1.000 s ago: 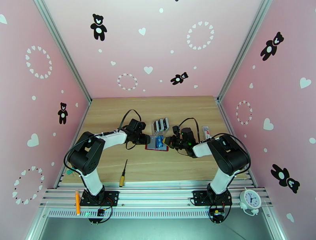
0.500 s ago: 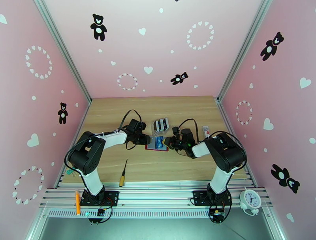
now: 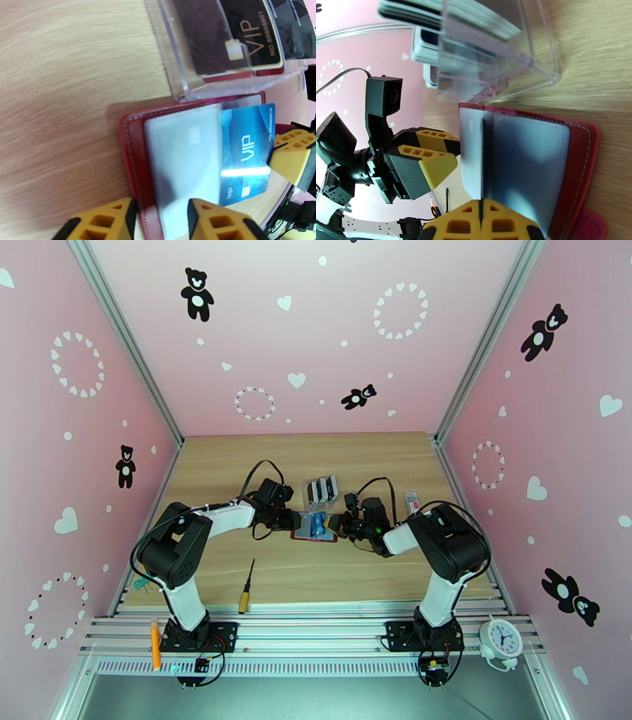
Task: Put the credit cards into the card holder
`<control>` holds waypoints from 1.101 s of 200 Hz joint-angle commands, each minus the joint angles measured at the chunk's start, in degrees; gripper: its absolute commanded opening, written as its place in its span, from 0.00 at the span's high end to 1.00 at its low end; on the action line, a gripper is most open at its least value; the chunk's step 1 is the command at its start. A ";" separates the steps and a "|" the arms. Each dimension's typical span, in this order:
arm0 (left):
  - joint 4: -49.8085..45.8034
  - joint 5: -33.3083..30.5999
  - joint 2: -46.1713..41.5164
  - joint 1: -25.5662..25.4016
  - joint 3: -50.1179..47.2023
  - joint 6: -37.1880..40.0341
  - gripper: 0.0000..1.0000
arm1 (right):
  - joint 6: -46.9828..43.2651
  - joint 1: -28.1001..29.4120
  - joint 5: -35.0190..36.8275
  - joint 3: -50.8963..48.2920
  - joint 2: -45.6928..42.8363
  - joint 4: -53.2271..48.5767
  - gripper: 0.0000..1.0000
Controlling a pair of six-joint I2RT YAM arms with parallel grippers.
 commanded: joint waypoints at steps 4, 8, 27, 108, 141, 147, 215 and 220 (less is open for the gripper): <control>0.75 1.01 1.09 -0.32 0.60 -0.44 0.59 | 0.50 -0.23 -0.47 -0.35 1.25 2.01 1.00; 0.75 1.04 1.13 -0.27 0.66 -0.46 0.59 | 0.53 -0.25 -0.48 -0.37 1.30 2.07 1.00; 0.76 1.18 1.25 -0.37 0.66 -0.46 0.59 | 0.59 -0.25 -0.56 -0.35 1.34 2.04 1.00; 0.66 1.47 1.48 -0.39 0.82 -0.66 0.60 | 0.68 -0.08 -0.35 -0.34 2.13 1.93 1.00; 0.40 1.25 1.43 -0.37 0.95 -0.64 0.60 | 0.14 0.15 -0.47 -0.02 2.23 0.52 1.00; 0.37 1.27 1.47 -0.41 0.95 -0.64 0.60 | 0.02 0.18 -0.51 0.16 2.21 0.13 1.00; 0.07 1.23 1.58 -0.41 1.11 -0.64 0.60 | -1.74 0.98 -0.72 2.43 1.46 -4.49 1.00; -0.03 1.15 1.54 -0.41 1.13 -0.61 0.60 | -1.80 1.10 -0.85 2.59 1.46 -4.66 1.00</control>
